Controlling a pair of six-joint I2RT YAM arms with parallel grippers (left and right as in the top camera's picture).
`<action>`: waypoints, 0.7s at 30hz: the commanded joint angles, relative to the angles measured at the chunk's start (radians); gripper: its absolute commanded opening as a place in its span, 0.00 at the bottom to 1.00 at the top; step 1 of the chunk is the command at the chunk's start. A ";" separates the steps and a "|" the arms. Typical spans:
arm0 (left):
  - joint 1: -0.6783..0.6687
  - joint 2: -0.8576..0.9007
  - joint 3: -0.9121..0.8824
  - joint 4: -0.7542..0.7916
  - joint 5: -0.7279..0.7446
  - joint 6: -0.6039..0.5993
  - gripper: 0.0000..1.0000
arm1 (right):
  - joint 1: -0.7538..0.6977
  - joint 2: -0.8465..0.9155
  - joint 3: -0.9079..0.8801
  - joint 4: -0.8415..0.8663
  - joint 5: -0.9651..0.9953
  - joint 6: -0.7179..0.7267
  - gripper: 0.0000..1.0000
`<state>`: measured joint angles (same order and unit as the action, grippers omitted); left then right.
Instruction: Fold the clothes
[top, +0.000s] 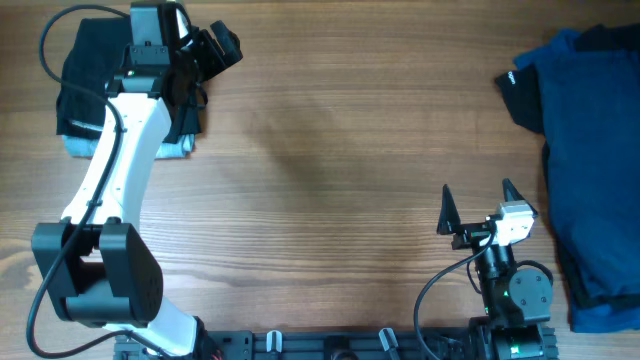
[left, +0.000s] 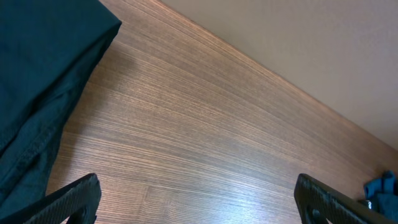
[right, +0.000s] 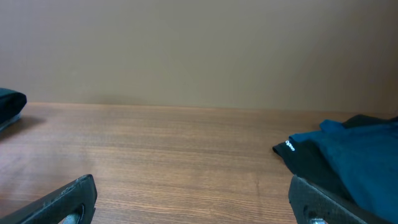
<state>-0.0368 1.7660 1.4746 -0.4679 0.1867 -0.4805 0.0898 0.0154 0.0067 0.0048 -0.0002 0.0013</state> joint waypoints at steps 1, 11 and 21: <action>0.002 -0.053 0.000 -0.074 -0.006 0.001 1.00 | -0.005 -0.011 -0.002 0.001 -0.019 -0.009 0.99; 0.000 -0.685 -0.003 -0.211 -0.006 0.001 1.00 | -0.005 -0.011 -0.002 0.001 -0.019 -0.008 1.00; 0.000 -1.243 -0.264 -0.201 -0.040 0.001 1.00 | -0.005 -0.011 -0.002 0.001 -0.020 -0.008 1.00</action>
<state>-0.0368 0.6476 1.3548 -0.6735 0.1822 -0.4805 0.0898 0.0151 0.0067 0.0021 -0.0002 0.0013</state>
